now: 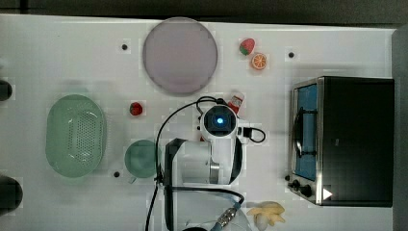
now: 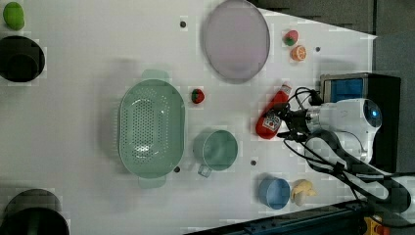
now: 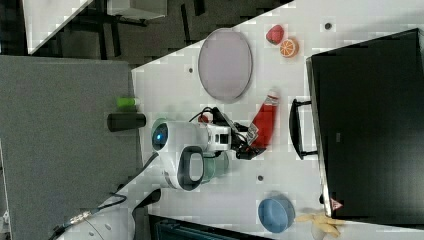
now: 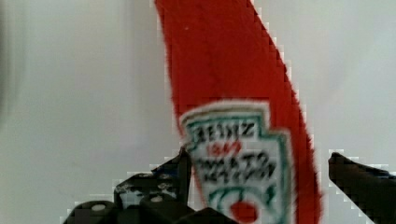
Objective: Pick Ketchup from oven and place it on table.
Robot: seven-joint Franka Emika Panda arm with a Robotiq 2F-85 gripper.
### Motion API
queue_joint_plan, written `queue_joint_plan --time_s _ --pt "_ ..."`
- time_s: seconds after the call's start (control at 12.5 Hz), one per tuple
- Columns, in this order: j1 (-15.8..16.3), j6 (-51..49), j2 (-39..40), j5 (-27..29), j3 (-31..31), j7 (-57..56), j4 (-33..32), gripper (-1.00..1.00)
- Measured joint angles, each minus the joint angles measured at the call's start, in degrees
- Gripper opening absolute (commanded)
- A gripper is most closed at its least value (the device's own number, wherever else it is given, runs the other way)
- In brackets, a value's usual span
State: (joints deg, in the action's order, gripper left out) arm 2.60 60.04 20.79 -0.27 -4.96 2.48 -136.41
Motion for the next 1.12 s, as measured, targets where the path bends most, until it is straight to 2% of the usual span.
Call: queue_joint_plan --time_s 0.24,0.56,0.8,1.12 --pt "0.8 -0.8 -3.4 1.5 0.5 0.0 0.0 1.0" --pt "0.6 -14.2 -14.6 0.2 0.7 0.1 3.5 1.0" --pt "1.1 -28.9 -24.3 -0.2 -0.1 0.1 12.0 1.0" --pt "1.1 -41.2 -29.2 1.3 0.1 0.1 28.5 1.0"
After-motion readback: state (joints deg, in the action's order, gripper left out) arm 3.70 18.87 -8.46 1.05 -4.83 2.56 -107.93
